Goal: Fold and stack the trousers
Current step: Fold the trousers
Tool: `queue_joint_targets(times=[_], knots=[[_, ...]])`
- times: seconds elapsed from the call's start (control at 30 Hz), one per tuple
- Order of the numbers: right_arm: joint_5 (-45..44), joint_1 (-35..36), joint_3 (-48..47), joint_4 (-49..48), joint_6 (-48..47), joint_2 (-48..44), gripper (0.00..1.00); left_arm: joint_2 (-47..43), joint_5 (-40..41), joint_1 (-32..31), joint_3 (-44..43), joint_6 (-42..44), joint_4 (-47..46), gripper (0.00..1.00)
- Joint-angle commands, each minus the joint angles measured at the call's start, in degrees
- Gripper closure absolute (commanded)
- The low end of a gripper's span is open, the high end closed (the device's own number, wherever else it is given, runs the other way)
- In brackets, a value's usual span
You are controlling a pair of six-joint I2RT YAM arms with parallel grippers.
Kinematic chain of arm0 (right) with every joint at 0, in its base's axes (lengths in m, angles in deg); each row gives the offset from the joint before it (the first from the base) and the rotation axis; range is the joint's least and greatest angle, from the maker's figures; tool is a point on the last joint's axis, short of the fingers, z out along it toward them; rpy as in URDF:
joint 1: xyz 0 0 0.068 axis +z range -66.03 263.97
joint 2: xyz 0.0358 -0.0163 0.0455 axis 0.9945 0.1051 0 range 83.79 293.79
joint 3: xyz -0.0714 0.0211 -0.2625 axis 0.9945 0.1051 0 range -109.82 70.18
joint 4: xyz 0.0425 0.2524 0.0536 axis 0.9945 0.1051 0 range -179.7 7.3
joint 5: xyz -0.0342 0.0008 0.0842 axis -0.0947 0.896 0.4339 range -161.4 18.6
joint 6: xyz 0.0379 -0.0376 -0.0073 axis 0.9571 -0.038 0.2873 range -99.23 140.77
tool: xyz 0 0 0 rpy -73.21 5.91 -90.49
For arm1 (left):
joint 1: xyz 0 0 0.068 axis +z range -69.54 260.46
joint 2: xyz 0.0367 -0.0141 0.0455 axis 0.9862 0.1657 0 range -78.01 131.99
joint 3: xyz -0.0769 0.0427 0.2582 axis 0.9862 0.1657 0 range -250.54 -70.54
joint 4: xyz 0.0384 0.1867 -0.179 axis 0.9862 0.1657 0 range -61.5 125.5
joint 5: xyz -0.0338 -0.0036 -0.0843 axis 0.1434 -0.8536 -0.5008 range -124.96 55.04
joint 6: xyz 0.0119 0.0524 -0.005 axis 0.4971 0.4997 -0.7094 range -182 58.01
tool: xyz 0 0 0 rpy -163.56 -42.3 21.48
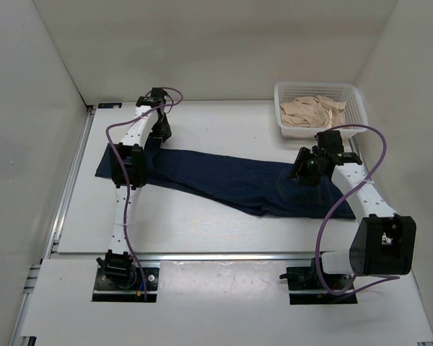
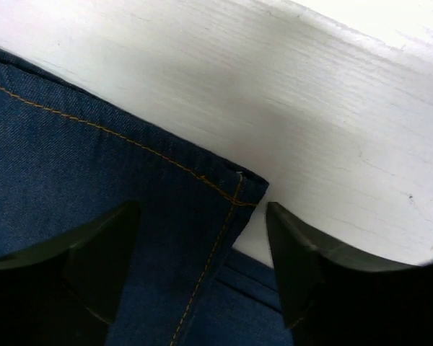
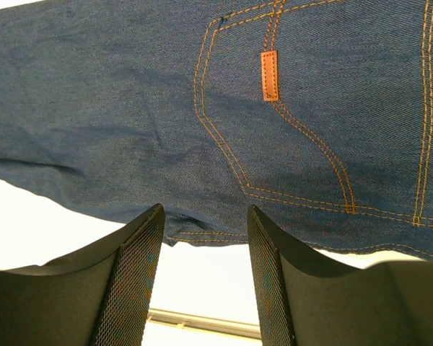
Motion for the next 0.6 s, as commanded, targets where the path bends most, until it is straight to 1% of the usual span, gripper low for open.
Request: queue_joint_targets(times=[0.0, 0.03, 0.07, 0.13, 0.17, 0.2, 0.23, 0.37, 0.43, 0.57], knots=[[1.50, 0.30, 0.17, -1.32, -0.52, 0.49, 0.45, 0.20, 1.13, -0.30, -1.24, 1.20, 1.97, 0.21], [1.50, 0.30, 0.17, -1.32, -0.52, 0.49, 0.45, 0.20, 1.12, -0.30, -1.24, 1.21, 1.97, 0.26], [1.50, 0.30, 0.17, -1.32, -0.52, 0.49, 0.45, 0.20, 1.12, -0.30, -1.24, 1.21, 1.97, 0.44], [1.50, 0.30, 0.17, -1.32, -0.52, 0.49, 0.45, 0.20, 1.12, -0.30, -1.24, 1.74, 1.97, 0.63], [1.50, 0.30, 0.17, -1.32, -0.52, 0.49, 0.45, 0.20, 1.12, -0.30, -1.24, 1.74, 1.97, 0.69], [1.50, 0.30, 0.17, -1.32, -0.52, 0.49, 0.45, 0.20, 1.12, -0.30, -1.24, 1.74, 1.97, 0.85], [1.50, 0.30, 0.17, -1.32, -0.52, 0.49, 0.45, 0.20, 1.12, -0.30, -1.24, 2.35, 1.97, 0.90], [1.50, 0.30, 0.17, -1.32, -0.52, -0.04, 0.45, -3.04, 0.07, -0.30, -1.76, 2.35, 1.97, 0.90], [1.50, 0.30, 0.17, -1.32, -0.52, -0.04, 0.45, -7.08, -0.46, -0.30, -2.37, 2.35, 0.48, 0.90], [1.50, 0.30, -0.35, -1.32, -0.52, -0.57, 0.46, -13.24, -7.56, -0.30, -5.89, 4.81, -2.15, 0.90]])
